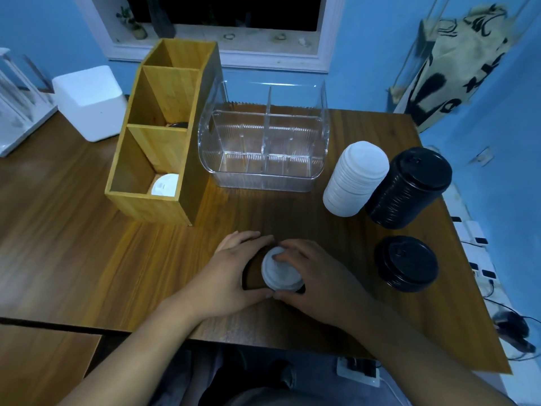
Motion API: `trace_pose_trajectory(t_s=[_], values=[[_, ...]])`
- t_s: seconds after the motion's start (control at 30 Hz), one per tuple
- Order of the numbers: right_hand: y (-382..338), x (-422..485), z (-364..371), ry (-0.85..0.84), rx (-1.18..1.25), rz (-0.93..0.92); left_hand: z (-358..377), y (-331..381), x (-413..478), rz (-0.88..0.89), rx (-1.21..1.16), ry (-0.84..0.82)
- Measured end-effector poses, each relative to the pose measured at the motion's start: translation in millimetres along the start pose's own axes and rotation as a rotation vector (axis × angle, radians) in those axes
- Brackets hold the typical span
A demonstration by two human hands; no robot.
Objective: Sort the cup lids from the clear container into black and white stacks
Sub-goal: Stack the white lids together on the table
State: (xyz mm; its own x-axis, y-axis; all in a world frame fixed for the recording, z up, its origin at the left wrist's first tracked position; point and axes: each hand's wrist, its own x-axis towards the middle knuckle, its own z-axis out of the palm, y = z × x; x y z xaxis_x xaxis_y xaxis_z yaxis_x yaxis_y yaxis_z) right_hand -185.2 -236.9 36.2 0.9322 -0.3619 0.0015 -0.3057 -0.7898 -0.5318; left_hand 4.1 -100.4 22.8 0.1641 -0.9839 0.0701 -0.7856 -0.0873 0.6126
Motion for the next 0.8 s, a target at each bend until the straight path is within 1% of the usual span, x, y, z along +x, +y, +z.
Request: trace_pose_trajectory(t_s=[0.17, 0.27, 0.37, 0.43, 0.53, 0.6, 0.7, 0.8], values=[[4, -22, -14, 0.036, -0.044, 0.037, -7, 6, 15, 0.026, 0.083, -0.001], [9, -31, -47, 0.096, -0.078, 0.047, -2, 23, 45, 0.017, 0.09, 0.081], [12, -33, -98, 0.234, -0.12, 0.078, 19, 45, 89, -0.027, 0.01, 0.174], [13, -26, -136, 0.335, -0.149, 0.107, 36, 59, 117, -0.05, -0.071, 0.202], [18, -4, -179, 0.408, -0.196, 0.113, 58, 71, 146, -0.074, -0.169, 0.245], [27, 15, -197, 0.375, -0.22, 0.131, 67, 73, 158, -0.096, -0.224, 0.287], [42, 43, -207, 0.262, -0.303, 0.166, 74, 74, 170, -0.138, -0.258, 0.331], [53, 59, -203, 0.149, -0.316, 0.167, 80, 73, 174, -0.105, -0.243, 0.359]])
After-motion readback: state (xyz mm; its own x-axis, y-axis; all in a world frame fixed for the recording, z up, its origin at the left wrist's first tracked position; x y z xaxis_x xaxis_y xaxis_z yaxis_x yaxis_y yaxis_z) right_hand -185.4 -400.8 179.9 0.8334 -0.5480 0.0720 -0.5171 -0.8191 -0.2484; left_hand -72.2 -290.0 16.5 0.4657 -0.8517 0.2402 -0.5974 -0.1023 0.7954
